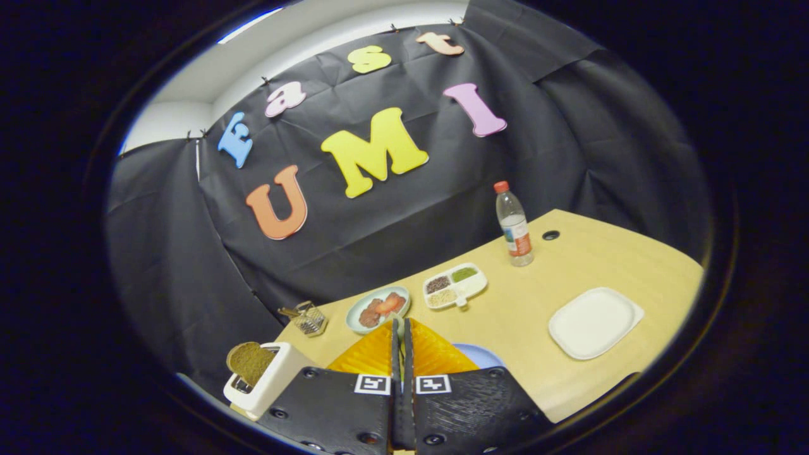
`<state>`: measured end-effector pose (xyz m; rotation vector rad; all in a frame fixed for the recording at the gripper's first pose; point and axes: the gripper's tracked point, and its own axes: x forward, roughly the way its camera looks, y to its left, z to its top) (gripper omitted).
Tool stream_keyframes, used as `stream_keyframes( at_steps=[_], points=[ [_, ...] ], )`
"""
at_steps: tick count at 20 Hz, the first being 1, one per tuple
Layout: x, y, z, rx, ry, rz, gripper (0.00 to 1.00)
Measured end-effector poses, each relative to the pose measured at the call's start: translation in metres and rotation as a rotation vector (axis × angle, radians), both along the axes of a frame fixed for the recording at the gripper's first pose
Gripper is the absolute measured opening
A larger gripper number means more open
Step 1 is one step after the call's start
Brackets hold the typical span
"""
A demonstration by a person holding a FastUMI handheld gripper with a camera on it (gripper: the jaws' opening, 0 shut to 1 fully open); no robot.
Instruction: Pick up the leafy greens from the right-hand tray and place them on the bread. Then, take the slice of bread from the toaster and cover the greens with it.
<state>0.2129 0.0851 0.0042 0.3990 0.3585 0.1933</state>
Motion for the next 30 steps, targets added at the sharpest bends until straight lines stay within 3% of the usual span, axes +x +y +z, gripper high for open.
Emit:
stream_keyframes(
  at_steps=[9,26,30],
  points=[
    [0.008,0.052,-0.039,0.115,0.067,0.047,0.0],
    [0.031,-0.034,-0.114,-0.089,0.171,-0.055,0.01],
    [0.028,-0.05,-0.121,-0.114,0.19,-0.064,0.17]
  ],
)
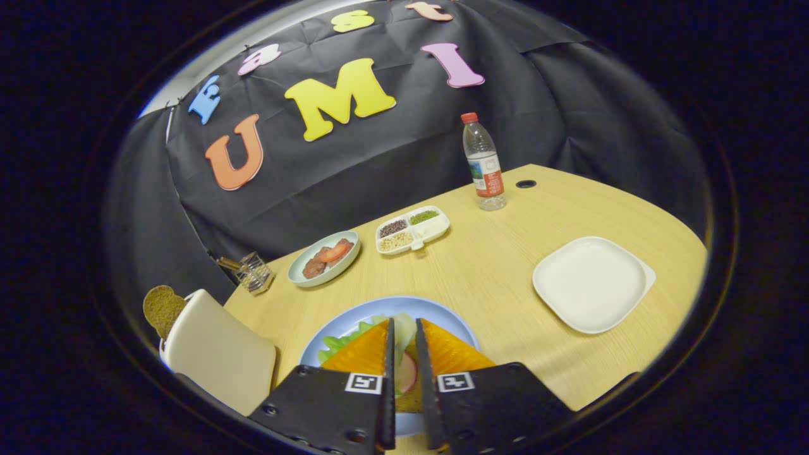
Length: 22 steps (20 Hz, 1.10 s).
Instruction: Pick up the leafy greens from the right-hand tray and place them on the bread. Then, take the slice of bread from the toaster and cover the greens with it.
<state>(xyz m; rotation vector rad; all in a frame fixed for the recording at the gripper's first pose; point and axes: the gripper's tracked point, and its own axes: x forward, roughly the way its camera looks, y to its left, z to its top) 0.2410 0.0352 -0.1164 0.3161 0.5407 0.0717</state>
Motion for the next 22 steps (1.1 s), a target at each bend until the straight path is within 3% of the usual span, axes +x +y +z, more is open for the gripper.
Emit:
stream_keyframes(
  at_steps=[4,10,12,17,22],
  points=[
    [0.0,-0.016,0.005,-0.03,-0.017,-0.016,0.49],
    [-0.021,-0.03,0.053,-0.105,-0.143,-0.046,0.79],
    [-0.033,-0.031,0.08,-0.153,-0.206,-0.056,0.95],
    [-0.065,-0.017,0.142,-0.251,-0.35,-0.056,0.96],
    [-0.097,0.039,0.183,-0.254,-0.425,0.017,0.96]
  ],
)
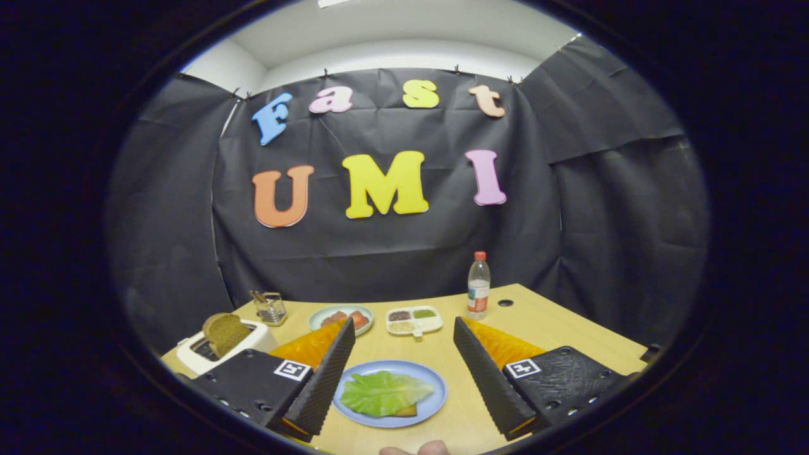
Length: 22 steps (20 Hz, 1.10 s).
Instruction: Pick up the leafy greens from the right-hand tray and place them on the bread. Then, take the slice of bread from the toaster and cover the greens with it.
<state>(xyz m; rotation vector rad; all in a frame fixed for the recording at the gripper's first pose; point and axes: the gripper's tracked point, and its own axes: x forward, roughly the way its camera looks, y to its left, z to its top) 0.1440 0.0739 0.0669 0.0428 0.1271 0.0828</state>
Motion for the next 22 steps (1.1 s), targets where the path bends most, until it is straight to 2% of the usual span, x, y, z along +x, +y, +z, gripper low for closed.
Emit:
stream_keyframes(
  at_steps=[5,12,17,22],
  points=[
    [-0.022,0.083,0.015,0.008,-0.003,0.107,0.96],
    [-0.032,0.182,-0.006,0.03,0.038,0.201,0.96],
    [-0.02,0.215,-0.03,-0.011,0.059,0.168,0.96],
    [-0.003,0.231,-0.063,-0.039,0.142,0.128,0.95]
  ],
)
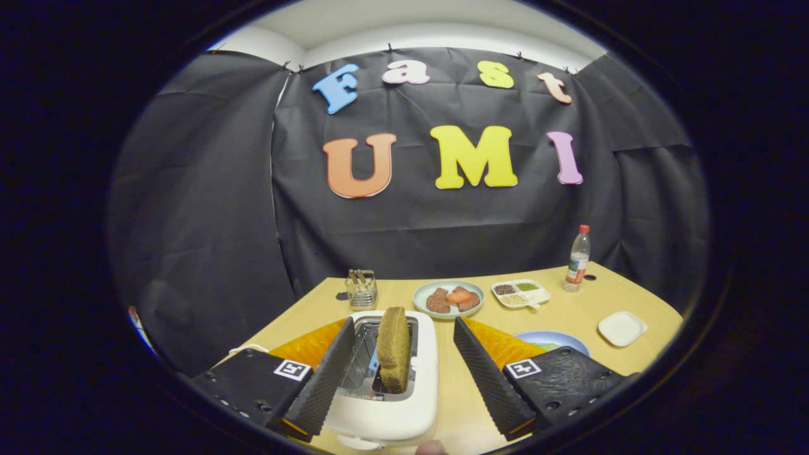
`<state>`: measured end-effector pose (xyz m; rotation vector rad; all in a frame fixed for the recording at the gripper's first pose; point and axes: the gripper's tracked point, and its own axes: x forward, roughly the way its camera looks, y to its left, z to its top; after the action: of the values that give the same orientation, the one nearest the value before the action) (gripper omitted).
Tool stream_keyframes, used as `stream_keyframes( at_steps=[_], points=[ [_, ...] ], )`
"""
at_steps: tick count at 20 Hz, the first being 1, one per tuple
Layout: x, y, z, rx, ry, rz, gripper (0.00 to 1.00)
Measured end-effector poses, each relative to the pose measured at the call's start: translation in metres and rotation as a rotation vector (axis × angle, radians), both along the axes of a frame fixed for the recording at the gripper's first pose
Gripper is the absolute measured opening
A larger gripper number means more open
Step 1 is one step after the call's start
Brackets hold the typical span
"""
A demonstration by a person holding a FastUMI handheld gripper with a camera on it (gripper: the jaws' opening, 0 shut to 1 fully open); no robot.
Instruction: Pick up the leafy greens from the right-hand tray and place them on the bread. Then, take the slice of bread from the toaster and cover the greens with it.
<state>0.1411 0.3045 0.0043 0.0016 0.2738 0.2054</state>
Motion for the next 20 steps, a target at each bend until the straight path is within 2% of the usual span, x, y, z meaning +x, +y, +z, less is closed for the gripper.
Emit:
stream_keyframes(
  at_steps=[2,3,8,10,12,13,14,20],
  points=[
    [0.006,0.004,-0.011,-0.013,0.028,-0.01,0.94],
    [0.009,0.004,-0.015,-0.023,0.042,-0.018,0.89],
    [0.015,0.01,-0.027,-0.016,0.088,-0.007,0.53],
    [0.016,0.011,-0.029,-0.011,0.098,-0.006,0.34],
    [0.017,0.016,-0.028,-0.013,0.095,0.028,0.16],
    [0.014,0.017,-0.027,-0.019,0.097,0.044,0.16],
    [0.015,0.018,-0.029,-0.018,0.098,0.062,0.07],
    [0.013,0.009,-0.008,0.02,0.07,0.093,0.07]
  ],
)
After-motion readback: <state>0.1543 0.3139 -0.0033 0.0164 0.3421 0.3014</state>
